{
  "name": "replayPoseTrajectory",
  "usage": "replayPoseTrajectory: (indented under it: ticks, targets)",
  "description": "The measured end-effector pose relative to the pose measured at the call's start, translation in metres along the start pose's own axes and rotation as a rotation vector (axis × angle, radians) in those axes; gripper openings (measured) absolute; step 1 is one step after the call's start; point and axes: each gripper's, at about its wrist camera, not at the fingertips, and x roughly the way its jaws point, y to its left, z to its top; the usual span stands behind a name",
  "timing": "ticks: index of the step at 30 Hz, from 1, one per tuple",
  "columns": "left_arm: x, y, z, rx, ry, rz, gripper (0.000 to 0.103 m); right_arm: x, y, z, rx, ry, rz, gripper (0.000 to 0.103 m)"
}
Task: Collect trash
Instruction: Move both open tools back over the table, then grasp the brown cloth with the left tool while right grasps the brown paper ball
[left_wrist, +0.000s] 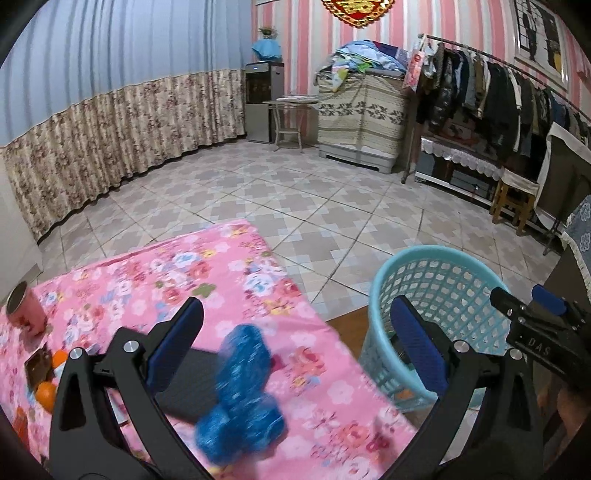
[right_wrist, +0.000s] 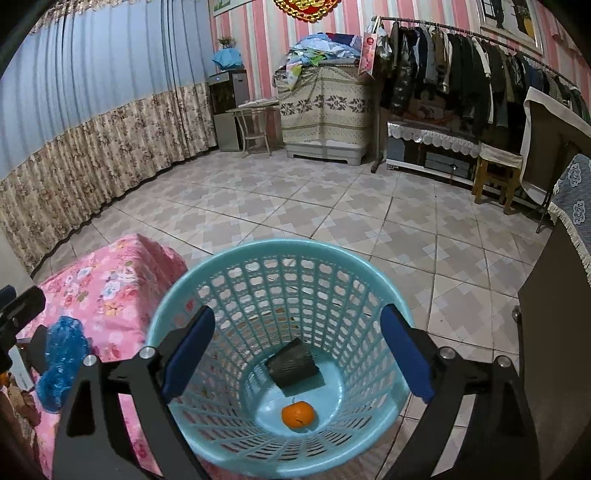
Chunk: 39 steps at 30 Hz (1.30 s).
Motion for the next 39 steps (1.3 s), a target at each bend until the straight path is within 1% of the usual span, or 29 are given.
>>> replayPoseTrajectory:
  ticks: [5,8,9,10,12,13,18,20,23,25,29,30,32,34,36,39]
  targets:
    - [-0.032,0.025,-0.014,-0.010,-0.014,0.052,0.098,-0.024,0.021,-0.004,-0.058,-0.040,0.019,0.090]
    - [-0.058,0.056,-0.026,-0.057,-0.024,0.111,0.098,-0.041,0.034,-0.007,-0.071,-0.057,0.060,0.090]
    - [-0.066,0.068,-0.030,-0.078,-0.034,0.130,0.098,-0.049,0.042,-0.008,-0.082,-0.066,0.069,0.091]
    - [-0.072,0.076,-0.033,-0.091,-0.042,0.143,0.098,-0.054,0.049,-0.008,-0.093,-0.076,0.081,0.095]
    - [-0.092,0.099,-0.043,-0.122,-0.067,0.185,0.098,-0.064,0.059,-0.010,-0.108,-0.095,0.109,0.099]
    - [-0.100,0.109,-0.048,-0.129,-0.071,0.209,0.098,-0.069,0.068,-0.013,-0.114,-0.104,0.126,0.099]
    - [-0.128,0.155,-0.076,-0.106,-0.047,0.295,0.098,-0.080,0.108,-0.026,-0.153,-0.079,0.236,0.099]
    - [-0.136,0.173,-0.091,-0.108,-0.038,0.332,0.098,-0.085,0.123,-0.034,-0.178,-0.079,0.258,0.099]
    - [-0.141,0.194,-0.110,-0.124,-0.006,0.347,0.098,-0.091,0.145,-0.045,-0.223,-0.076,0.265,0.099]
    - [-0.141,0.211,-0.126,-0.151,0.021,0.339,0.098,-0.092,0.158,-0.055,-0.244,-0.069,0.264,0.099]
    - [-0.131,0.238,-0.153,-0.190,0.080,0.336,0.098,-0.089,0.182,-0.075,-0.302,-0.019,0.260,0.099]
    - [-0.127,0.241,-0.156,-0.199,0.094,0.326,0.098,-0.087,0.189,-0.082,-0.329,-0.008,0.267,0.099]
    - [-0.124,0.249,-0.163,-0.219,0.118,0.303,0.098,-0.085,0.197,-0.089,-0.353,0.010,0.250,0.099]
    - [-0.124,0.251,-0.172,-0.222,0.118,0.312,0.098,-0.082,0.207,-0.094,-0.374,0.035,0.261,0.099]
    - [-0.121,0.253,-0.178,-0.211,0.136,0.322,0.098,-0.082,0.216,-0.099,-0.385,0.055,0.294,0.099]
    - [-0.116,0.258,-0.187,-0.227,0.168,0.316,0.097,-0.082,0.228,-0.106,-0.405,0.069,0.308,0.099]
